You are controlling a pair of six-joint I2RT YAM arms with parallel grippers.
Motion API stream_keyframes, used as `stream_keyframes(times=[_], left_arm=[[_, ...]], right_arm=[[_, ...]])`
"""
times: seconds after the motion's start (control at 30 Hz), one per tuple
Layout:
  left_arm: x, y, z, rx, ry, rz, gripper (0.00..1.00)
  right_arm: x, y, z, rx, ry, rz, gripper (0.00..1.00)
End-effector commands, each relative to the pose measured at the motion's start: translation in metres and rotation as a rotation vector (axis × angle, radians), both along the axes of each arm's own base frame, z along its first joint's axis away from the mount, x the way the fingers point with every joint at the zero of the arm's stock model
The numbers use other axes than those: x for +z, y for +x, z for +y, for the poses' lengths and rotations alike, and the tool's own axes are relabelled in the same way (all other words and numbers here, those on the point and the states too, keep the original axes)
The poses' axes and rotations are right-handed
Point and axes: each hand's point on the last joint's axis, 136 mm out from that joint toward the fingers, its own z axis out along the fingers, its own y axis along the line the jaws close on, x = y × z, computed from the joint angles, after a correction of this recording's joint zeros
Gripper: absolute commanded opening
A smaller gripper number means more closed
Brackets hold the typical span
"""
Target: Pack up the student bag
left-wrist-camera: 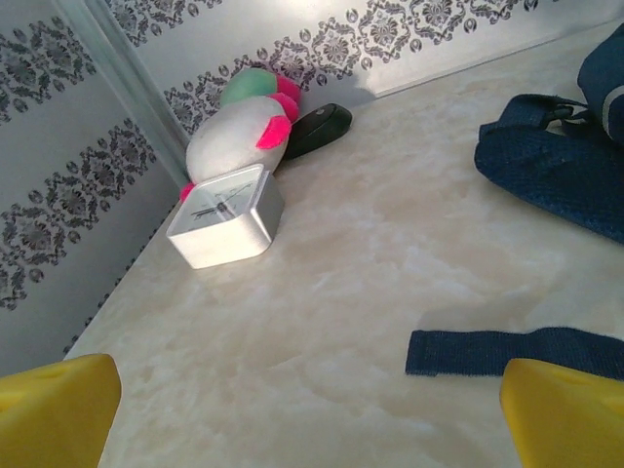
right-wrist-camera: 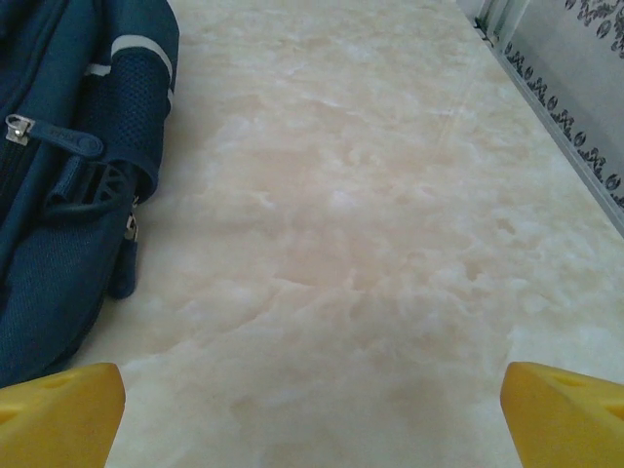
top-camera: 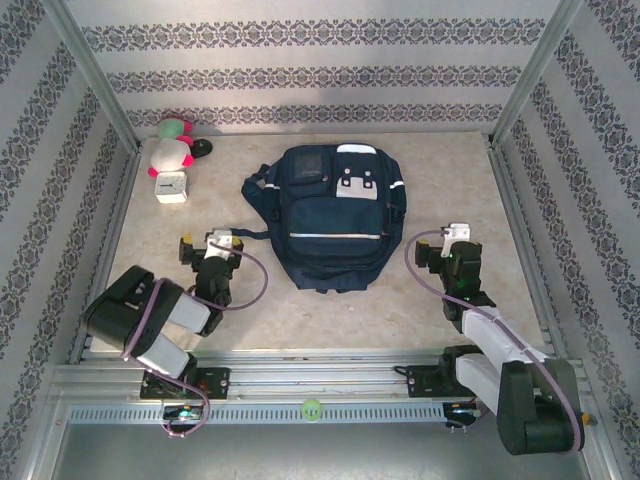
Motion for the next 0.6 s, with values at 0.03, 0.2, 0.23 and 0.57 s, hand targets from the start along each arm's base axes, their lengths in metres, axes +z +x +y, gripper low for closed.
stream_keyframes(times=[0.03, 0.2, 0.23, 0.57], left_arm=[[0.026, 0.020, 0.000, 0.020, -0.018, -0.117, 0.99], [0.020, 0.013, 0.002, -0.061, -0.100, -0.117, 0.99], [0.018, 0.013, 0.002, -0.084, -0.119, -0.115, 0.99], [0.000, 0.024, -0.002, -0.249, -0.222, -0.065, 0.99]], right_arm=[[0.020, 0.013, 0.002, 0.030, -0.001, -0.108, 0.98], [0.023, 0.025, 0.012, 0.089, 0.010, -0.135, 0.98], [0.025, 0.029, 0.015, 0.103, 0.017, -0.154, 0.98], [0.003, 0.075, 0.031, 0.185, 0.088, -0.193, 0.98]])
